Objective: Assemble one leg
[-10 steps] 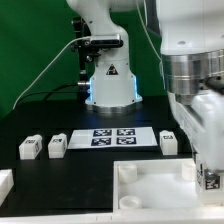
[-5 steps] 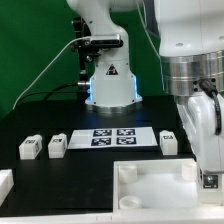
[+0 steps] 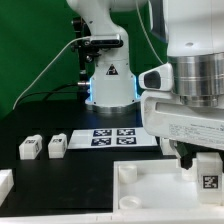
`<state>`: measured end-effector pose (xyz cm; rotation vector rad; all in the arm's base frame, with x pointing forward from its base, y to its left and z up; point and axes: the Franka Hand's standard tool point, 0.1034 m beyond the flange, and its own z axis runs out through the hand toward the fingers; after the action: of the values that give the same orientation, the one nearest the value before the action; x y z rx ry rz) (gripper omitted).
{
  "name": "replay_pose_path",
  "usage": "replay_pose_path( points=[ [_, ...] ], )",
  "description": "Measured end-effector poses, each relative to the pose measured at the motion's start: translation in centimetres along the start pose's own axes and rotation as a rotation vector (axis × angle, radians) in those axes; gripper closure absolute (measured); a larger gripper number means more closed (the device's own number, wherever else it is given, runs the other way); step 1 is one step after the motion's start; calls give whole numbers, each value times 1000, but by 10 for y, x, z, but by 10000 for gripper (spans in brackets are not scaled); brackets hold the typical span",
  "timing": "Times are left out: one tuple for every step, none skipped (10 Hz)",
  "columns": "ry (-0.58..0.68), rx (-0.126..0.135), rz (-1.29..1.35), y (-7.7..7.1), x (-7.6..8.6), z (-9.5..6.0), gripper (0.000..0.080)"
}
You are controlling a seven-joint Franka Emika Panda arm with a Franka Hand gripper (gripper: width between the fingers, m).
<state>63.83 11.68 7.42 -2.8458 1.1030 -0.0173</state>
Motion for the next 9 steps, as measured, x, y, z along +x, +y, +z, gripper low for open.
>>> replay_pose_path(
  points=[
    [10, -14, -212, 2, 2, 0, 151],
    [22, -36, -476, 2, 1, -1, 151],
    [23, -43, -651, 2, 2, -2, 151],
    [21, -46, -799, 4, 3, -1, 151],
    [22, -45, -744, 4, 3, -1, 151],
    [22, -45, -744, 4, 4, -1, 290],
    [21, -41, -680, 4, 3, 0, 290],
    [23, -39, -526, 4, 2, 0, 428],
    [24, -37, -390, 4, 2, 1, 507]
  ],
)
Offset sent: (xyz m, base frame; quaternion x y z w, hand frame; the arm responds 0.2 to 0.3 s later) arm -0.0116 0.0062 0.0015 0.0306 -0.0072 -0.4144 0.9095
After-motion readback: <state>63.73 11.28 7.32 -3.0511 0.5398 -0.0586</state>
